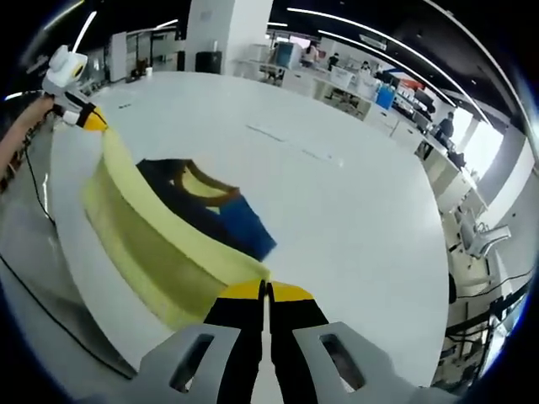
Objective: Fold the garment on the visible template until the final outline fits inside the template.
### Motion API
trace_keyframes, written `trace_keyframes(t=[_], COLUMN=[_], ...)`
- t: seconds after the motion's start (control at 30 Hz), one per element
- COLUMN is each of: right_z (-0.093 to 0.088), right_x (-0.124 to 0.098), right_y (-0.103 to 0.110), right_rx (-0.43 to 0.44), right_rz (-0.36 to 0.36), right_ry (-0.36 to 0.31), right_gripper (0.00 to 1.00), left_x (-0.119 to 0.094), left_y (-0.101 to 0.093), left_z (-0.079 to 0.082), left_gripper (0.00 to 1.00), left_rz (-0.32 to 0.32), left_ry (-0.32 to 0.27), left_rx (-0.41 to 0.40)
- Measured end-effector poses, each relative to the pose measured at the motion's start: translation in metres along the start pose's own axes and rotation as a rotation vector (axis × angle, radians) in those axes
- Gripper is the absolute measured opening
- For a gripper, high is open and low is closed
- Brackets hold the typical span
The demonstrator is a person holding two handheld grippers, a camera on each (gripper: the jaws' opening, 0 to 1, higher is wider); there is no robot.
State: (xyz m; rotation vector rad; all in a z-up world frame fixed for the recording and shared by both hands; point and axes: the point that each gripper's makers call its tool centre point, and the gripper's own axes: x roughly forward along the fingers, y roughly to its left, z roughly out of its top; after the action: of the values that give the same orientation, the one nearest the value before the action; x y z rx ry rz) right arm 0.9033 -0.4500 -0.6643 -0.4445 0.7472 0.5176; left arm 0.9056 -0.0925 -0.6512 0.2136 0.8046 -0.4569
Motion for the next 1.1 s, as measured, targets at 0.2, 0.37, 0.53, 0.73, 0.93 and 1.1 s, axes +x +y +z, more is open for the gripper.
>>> trace_keyframes(t=[0.2, 0.37, 0.53, 0.73, 0.93, 1.1], right_z=[0.006, 0.008, 0.002, -0.005, -0.006, -0.008], right_x=[0.011, 0.021, 0.037, 0.057, 0.075, 0.088], right_y=[-0.002, -0.008, -0.010, -0.014, -0.018, -0.018], right_rx=[-0.005, -0.002, 0.003, 0.016, 0.023, 0.031], right_rz=[0.005, 0.007, 0.020, 0.033, 0.045, 0.056], right_ry=[0.003, 0.010, 0.037, 0.064, 0.082, 0.097], right_gripper=[0.01, 0.01, 0.01, 0.01, 0.01, 0.01], left_x=[0.013, 0.024, 0.038, 0.056, 0.073, 0.082], left_y=[0.010, 0.017, 0.023, 0.028, 0.032, 0.033], left_z=[0.002, 0.001, -0.001, -0.007, -0.016, -0.025], left_gripper=[0.00, 0.00, 0.00, 0.00, 0.00, 0.00], left_rz=[0.000, -0.005, -0.012, -0.020, -0.032, -0.037], left_ry=[0.008, 0.019, 0.036, 0.059, 0.091, 0.116], left_rx=[-0.002, -0.019, -0.030, -0.049, -0.072, -0.094])
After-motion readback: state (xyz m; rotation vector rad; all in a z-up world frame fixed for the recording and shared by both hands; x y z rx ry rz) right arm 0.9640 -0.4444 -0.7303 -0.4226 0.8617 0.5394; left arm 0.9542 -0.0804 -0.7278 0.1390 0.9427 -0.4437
